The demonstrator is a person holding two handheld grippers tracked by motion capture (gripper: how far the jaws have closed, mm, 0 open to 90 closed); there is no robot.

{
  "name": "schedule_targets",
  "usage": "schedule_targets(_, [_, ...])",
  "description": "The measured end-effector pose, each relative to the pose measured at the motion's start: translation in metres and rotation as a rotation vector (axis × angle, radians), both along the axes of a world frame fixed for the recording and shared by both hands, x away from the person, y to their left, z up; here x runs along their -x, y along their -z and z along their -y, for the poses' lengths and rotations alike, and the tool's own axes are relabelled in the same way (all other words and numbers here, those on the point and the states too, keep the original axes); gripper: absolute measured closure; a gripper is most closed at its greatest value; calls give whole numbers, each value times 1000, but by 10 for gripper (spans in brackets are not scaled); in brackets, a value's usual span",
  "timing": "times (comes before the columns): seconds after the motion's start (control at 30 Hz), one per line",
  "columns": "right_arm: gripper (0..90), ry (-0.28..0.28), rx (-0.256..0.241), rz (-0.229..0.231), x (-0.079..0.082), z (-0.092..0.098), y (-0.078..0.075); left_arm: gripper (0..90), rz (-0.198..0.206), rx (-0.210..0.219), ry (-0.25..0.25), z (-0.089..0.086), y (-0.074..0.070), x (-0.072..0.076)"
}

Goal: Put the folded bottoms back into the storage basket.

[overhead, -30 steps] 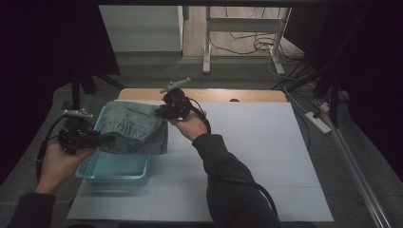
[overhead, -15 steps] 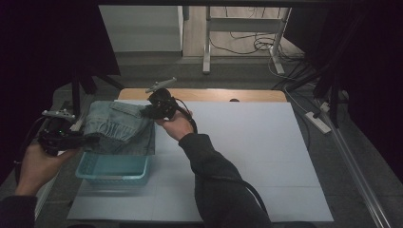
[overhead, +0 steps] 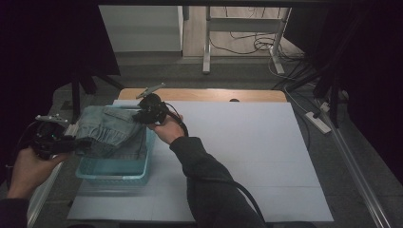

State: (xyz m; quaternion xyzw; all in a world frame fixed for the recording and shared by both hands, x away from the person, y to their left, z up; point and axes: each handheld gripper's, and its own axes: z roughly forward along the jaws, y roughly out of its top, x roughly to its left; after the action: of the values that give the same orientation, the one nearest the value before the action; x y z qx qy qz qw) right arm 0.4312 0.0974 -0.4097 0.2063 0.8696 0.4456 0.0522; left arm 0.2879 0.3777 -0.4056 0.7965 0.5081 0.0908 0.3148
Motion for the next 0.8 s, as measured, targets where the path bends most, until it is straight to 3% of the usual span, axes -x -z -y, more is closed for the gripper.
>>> schedule_targets(0.37, [737,20,69,2,-3,-4,24,699,-21,1,-11,5,34,-7])
schedule_targets(0.8, [732,44,137,35,-5,-6,49,677,-49,-42,-33,16,63,-19])
